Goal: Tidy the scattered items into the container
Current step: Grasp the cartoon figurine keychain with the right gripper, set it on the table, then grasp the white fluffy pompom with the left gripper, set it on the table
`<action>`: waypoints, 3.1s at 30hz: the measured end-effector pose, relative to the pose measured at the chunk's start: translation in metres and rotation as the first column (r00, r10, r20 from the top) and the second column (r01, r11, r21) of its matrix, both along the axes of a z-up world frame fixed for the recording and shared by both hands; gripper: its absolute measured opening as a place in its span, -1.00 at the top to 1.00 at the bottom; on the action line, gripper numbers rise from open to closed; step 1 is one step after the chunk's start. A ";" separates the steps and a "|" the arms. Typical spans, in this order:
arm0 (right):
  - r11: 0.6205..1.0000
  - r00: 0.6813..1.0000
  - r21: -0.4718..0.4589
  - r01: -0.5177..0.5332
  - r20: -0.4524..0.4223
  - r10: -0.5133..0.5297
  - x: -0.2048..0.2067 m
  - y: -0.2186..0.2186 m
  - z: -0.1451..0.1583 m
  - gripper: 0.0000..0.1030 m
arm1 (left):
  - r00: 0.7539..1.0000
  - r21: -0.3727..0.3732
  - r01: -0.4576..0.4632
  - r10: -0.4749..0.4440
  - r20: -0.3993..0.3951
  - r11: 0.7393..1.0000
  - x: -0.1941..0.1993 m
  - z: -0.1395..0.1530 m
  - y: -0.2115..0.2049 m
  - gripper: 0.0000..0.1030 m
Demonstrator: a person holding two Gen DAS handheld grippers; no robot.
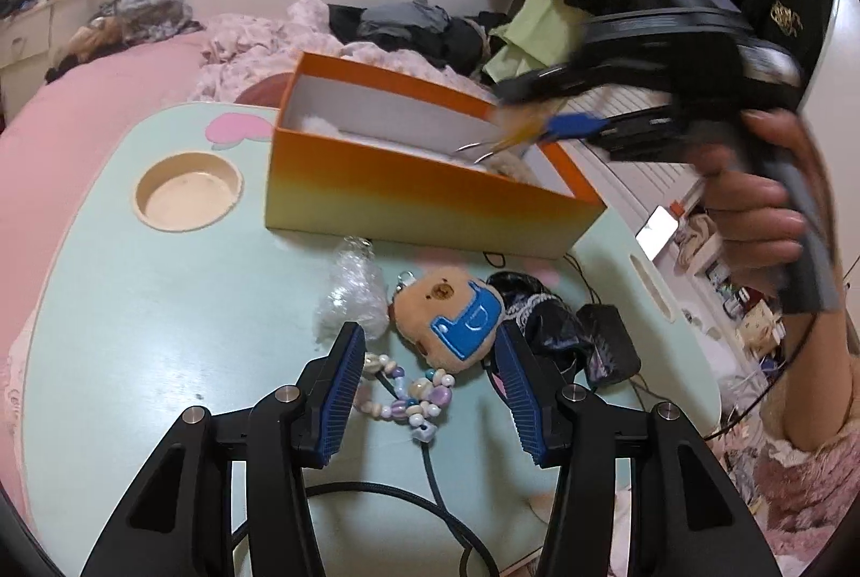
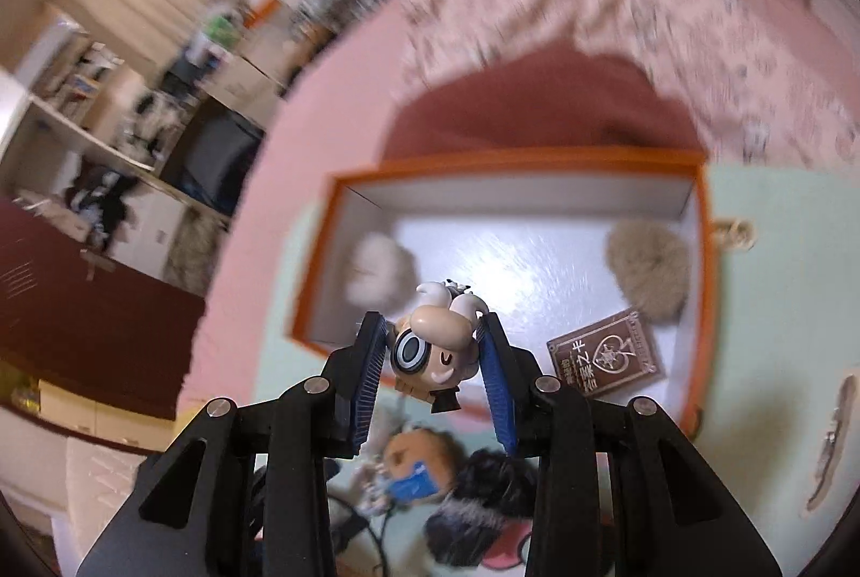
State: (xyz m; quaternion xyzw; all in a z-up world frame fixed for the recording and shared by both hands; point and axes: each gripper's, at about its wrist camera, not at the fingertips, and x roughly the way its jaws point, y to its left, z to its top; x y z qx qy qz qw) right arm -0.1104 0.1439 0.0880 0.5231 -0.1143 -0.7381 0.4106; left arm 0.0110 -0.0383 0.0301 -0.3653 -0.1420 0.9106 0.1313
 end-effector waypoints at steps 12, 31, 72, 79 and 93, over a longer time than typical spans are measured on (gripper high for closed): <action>1.000 0.996 -0.021 -0.008 -0.089 0.006 0.070 0.033 -0.023 0.29 | 0.999 -0.009 -0.037 0.037 -0.002 0.999 -0.007 0.016 -0.016 -0.03; 0.988 0.976 -0.055 0.142 -0.160 -0.149 0.092 0.046 -0.061 0.21 | 0.979 -0.332 -0.024 0.089 0.182 0.943 -0.144 0.072 0.021 0.66; 0.984 0.988 -0.140 0.112 -0.087 -0.125 0.085 0.065 -0.071 0.21 | 0.971 -0.285 -0.017 0.084 0.224 0.958 -0.164 0.067 0.015 0.80; 0.988 0.988 -0.107 0.109 -0.099 -0.119 0.076 0.059 -0.070 0.21 | 0.993 -0.201 0.044 -0.020 0.120 0.979 -0.086 0.090 0.016 0.79; 0.981 0.970 -0.005 0.195 -0.148 -0.193 0.042 0.063 -0.074 0.21 | 0.980 -0.100 -0.101 0.116 0.159 0.990 -0.043 0.035 -0.012 0.79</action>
